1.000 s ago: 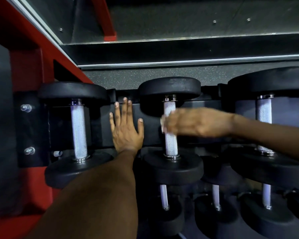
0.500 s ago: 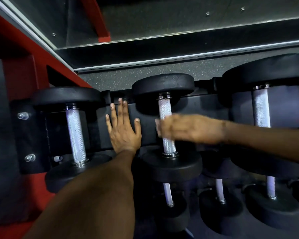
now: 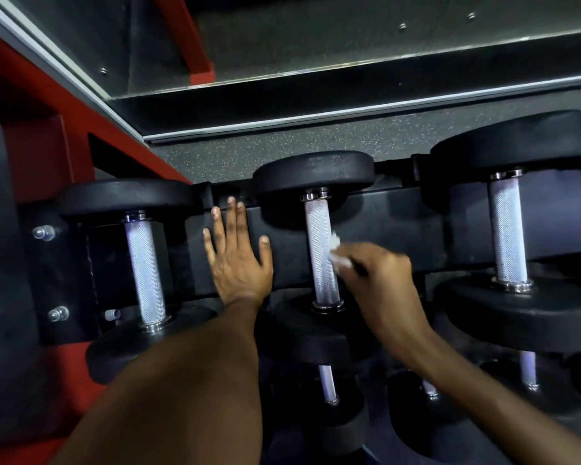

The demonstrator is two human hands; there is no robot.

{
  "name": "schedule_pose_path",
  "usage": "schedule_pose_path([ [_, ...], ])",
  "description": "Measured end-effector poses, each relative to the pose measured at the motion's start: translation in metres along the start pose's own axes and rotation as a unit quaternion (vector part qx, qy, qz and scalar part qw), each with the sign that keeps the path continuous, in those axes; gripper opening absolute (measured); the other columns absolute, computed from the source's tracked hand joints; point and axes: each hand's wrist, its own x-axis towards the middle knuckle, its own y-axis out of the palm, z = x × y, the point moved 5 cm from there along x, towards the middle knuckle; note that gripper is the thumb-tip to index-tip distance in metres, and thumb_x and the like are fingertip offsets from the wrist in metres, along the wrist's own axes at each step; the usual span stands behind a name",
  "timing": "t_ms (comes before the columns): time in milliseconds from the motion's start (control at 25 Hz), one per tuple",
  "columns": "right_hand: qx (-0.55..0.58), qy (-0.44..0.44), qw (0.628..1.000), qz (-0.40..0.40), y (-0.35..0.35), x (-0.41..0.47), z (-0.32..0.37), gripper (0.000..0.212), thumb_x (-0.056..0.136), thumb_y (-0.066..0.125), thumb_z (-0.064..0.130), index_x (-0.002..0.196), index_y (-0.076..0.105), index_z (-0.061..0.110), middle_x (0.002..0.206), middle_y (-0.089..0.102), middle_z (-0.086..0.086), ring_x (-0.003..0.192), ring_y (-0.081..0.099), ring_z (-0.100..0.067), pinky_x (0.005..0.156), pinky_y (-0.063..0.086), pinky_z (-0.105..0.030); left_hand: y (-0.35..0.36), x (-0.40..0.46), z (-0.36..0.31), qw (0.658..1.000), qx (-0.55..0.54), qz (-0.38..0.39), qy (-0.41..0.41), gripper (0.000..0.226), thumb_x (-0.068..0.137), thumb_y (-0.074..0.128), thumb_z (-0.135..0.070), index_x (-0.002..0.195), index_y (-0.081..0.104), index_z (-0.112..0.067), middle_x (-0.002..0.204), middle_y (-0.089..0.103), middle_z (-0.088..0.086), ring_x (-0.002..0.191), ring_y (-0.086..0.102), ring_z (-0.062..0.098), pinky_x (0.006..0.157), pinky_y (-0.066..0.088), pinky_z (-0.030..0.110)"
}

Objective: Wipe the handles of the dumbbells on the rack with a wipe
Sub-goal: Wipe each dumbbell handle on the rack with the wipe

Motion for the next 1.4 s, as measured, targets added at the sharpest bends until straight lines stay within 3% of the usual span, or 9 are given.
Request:
schedule_pose_path([
  [80, -0.074, -0.010, 0.995, 0.069, 0.003, -0.019, 0.000, 0.012, 0.078, 0.067, 0.000, 0.079, 0.076, 0.009, 0.080, 0.070, -0.009, 0.072, 0.064, -0.016, 0.065, 0.044, -0.020, 0.000, 0.001, 0.000, 1.000, 0.002, 0.000, -0.003, 0.068, 0.090, 0.034, -0.038, 0.152, 0.025, -0.011, 0.160, 0.021, 0.001, 0.149, 0.012, 0.024, 0.120, 0.006, 0.043],
  [280, -0.022, -0.122, 0.988, -0.092, -0.008, 0.043, 0.027, 0.007, 0.082, 0.067, 0.004, 0.084, 0.073, 0.005, 0.080, 0.061, -0.002, 0.075, 0.051, 0.000, 0.070, 0.035, 0.000, -0.002, 0.000, 0.000, 1.000, -0.003, 0.001, -0.004, 0.068, 0.090, 0.034, -0.038, 0.152, 0.026, -0.011, 0.160, 0.021, 0.001, 0.149, 0.012, 0.024, 0.120, 0.006, 0.044],
  [480, -0.088, -0.081, 0.992, 0.035, 0.002, -0.008, -0.001, 0.014, 0.071, 0.066, -0.002, 0.073, 0.075, 0.009, 0.073, 0.068, -0.008, 0.067, 0.062, -0.013, 0.064, 0.039, -0.008, -0.002, 0.000, -0.001, 1.000, 0.003, -0.002, -0.003, 0.068, 0.090, 0.035, -0.038, 0.151, 0.027, -0.010, 0.160, 0.022, 0.002, 0.148, 0.013, 0.025, 0.119, 0.005, 0.043],
  [640, -0.043, -0.103, 0.988, -0.104, -0.003, 0.044, 0.023, 0.009, 0.085, 0.062, 0.005, 0.083, 0.071, 0.004, 0.084, 0.066, -0.007, 0.074, 0.058, -0.011, 0.071, 0.040, -0.013, -0.001, 0.000, 0.000, 1.000, 0.004, 0.000, -0.003, 0.068, 0.089, 0.035, -0.038, 0.151, 0.027, -0.011, 0.160, 0.021, 0.001, 0.148, 0.013, 0.024, 0.119, 0.006, 0.043],
  [800, -0.092, -0.033, 0.994, 0.049, -0.001, -0.013, -0.016, 0.009, 0.077, 0.068, -0.001, 0.075, 0.069, 0.008, 0.072, 0.066, -0.003, 0.067, 0.057, -0.011, 0.063, 0.036, -0.007, -0.001, 0.000, 0.000, 1.000, 0.010, 0.004, 0.000, 0.069, 0.089, 0.036, -0.038, 0.151, 0.026, -0.010, 0.160, 0.021, 0.002, 0.148, 0.013, 0.025, 0.119, 0.007, 0.044],
  [920, 0.095, 0.153, 0.976, 0.121, 0.002, 0.017, -0.034, 0.015, 0.082, 0.060, -0.006, 0.089, 0.069, 0.004, 0.079, 0.066, -0.006, 0.062, 0.059, -0.007, 0.065, 0.048, -0.015, 0.000, 0.001, -0.001, 1.000, 0.011, 0.004, -0.002, 0.069, 0.089, 0.035, -0.038, 0.151, 0.026, -0.010, 0.160, 0.021, 0.002, 0.148, 0.013, 0.025, 0.119, 0.008, 0.045],
  [1040, 0.378, 0.231, 0.892, 0.092, 0.007, 0.072, -0.013, 0.024, 0.089, 0.040, -0.016, 0.084, 0.059, 0.000, 0.083, 0.061, -0.009, 0.060, 0.063, -0.003, 0.067, 0.055, -0.017, 0.001, 0.000, 0.000, 1.000, 0.012, 0.002, 0.002, 0.069, 0.089, 0.034, -0.038, 0.151, 0.026, -0.010, 0.160, 0.021, 0.002, 0.148, 0.013, 0.025, 0.119, 0.007, 0.045],
  [1240, 0.146, 0.218, 0.913, 0.312, 0.007, 0.013, -0.035, 0.033, 0.085, 0.043, -0.017, 0.100, 0.065, 0.003, 0.082, 0.063, -0.010, 0.060, 0.057, -0.006, 0.055, 0.047, -0.012, 0.000, 0.001, -0.001, 1.000, 0.012, 0.001, 0.001, 0.069, 0.089, 0.034, -0.039, 0.151, 0.026, -0.010, 0.160, 0.021, 0.002, 0.148, 0.014, 0.025, 0.119, 0.007, 0.045],
  [1400, 0.399, 0.265, 0.863, 0.158, 0.002, 0.075, -0.019, 0.028, 0.088, 0.034, -0.019, 0.090, 0.059, -0.005, 0.080, 0.066, -0.011, 0.064, 0.067, -0.010, 0.067, 0.057, -0.022, 0.000, 0.000, 0.001, 1.000, 0.010, -0.001, -0.001, 0.068, 0.090, 0.033, -0.039, 0.151, 0.026, -0.010, 0.160, 0.020, 0.002, 0.148, 0.013, 0.025, 0.119, 0.005, 0.044],
])
